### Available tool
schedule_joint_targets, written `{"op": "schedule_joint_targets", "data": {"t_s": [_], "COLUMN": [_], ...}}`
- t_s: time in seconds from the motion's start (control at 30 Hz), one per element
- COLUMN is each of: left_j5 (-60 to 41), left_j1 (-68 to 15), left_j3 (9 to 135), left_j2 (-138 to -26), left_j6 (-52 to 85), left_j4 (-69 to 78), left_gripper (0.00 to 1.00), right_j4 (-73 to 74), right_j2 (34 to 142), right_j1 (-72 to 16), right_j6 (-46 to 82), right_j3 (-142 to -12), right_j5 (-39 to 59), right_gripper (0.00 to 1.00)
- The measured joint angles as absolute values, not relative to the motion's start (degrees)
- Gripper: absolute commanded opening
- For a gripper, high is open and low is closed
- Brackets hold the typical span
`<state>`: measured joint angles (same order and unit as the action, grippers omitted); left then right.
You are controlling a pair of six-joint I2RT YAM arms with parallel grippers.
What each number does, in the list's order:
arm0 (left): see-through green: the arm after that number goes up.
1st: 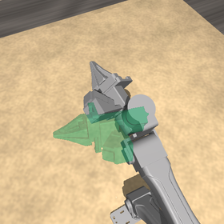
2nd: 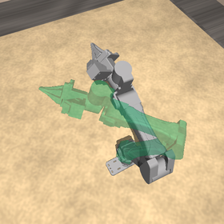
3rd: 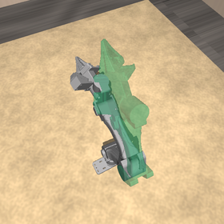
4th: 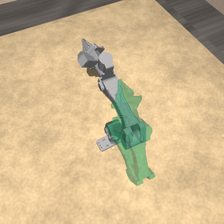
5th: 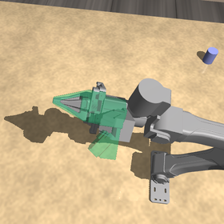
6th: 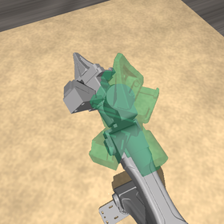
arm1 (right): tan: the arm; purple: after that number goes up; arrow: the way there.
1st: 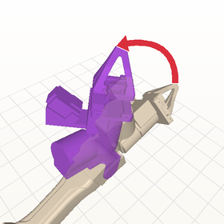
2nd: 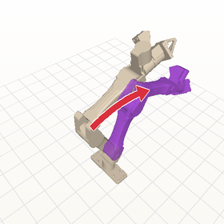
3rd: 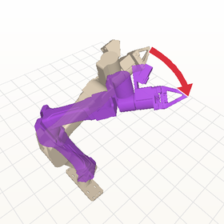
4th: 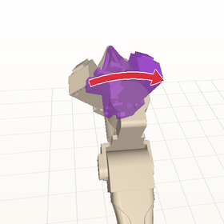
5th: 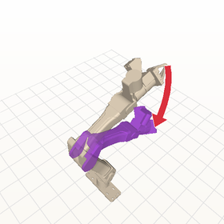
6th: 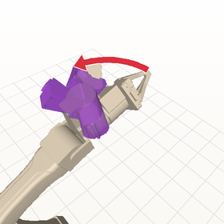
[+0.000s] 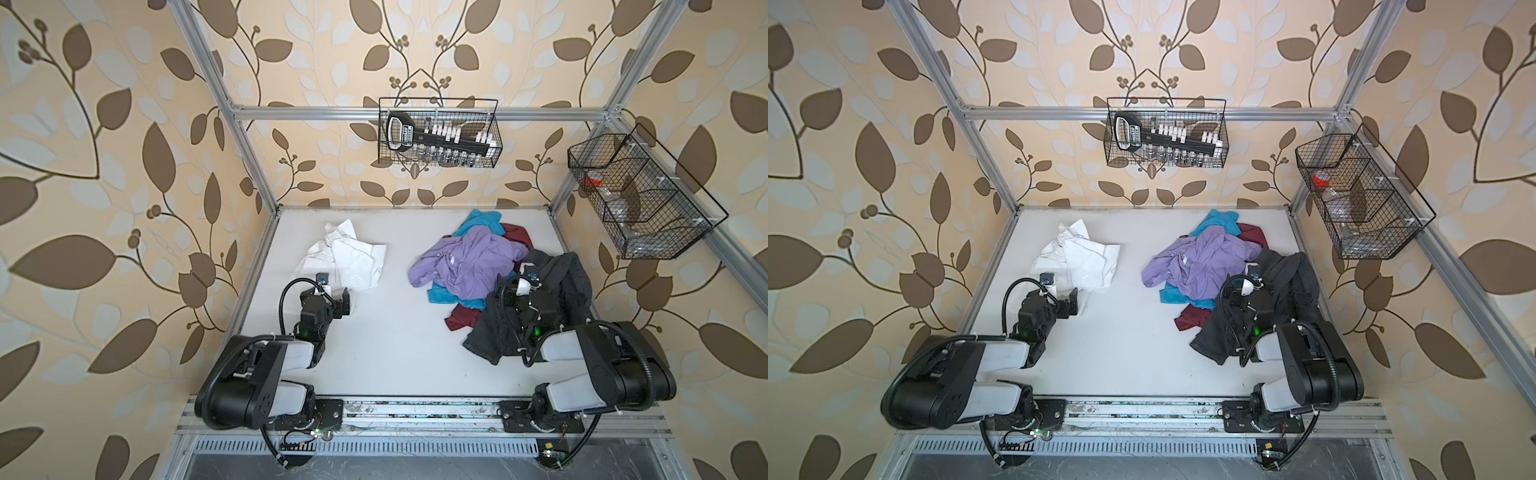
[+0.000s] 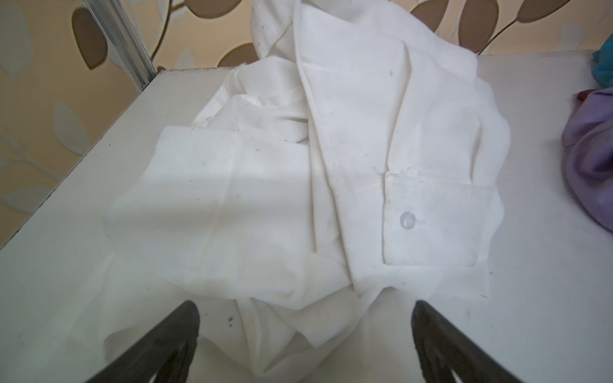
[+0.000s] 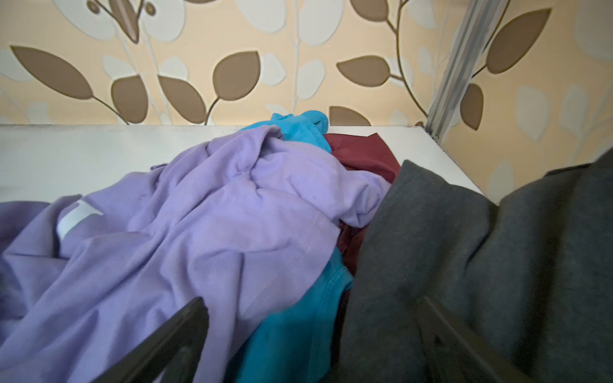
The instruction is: Pick out a specific cloth from the pile
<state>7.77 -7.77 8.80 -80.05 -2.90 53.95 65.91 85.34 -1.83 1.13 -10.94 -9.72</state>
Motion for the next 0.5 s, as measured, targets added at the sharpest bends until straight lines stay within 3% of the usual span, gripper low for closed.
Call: {"op": "schedule_joint_targets", "data": {"t_s": [0.1, 0.3, 0.5], "left_j5": [7.7, 4.8, 3.4], "left_j1": [-7.4, -2.8, -1.8], "left_j3": [10.9, 21.2, 22.3], "left_j2": [-86.0, -86.3, -86.3], "left_j6": [-3.2, -2.1, -1.3], "left_j4": [54.3, 45.9, 42.6], "left_gripper": [0.99, 0.99, 0.99], "right_j4": [65.9, 65.6, 65.6], "right_j2": [85.5, 85.5, 85.5], "right_j1": [-0.8, 0.8, 0.8], "right_j6": [1.8, 2.9, 3.0], "right_j3": [-11.4, -12.1, -12.1], "right_j5": [-8.7, -6.5, -5.9], "right_gripper": [1.00, 1.00, 0.99]}}
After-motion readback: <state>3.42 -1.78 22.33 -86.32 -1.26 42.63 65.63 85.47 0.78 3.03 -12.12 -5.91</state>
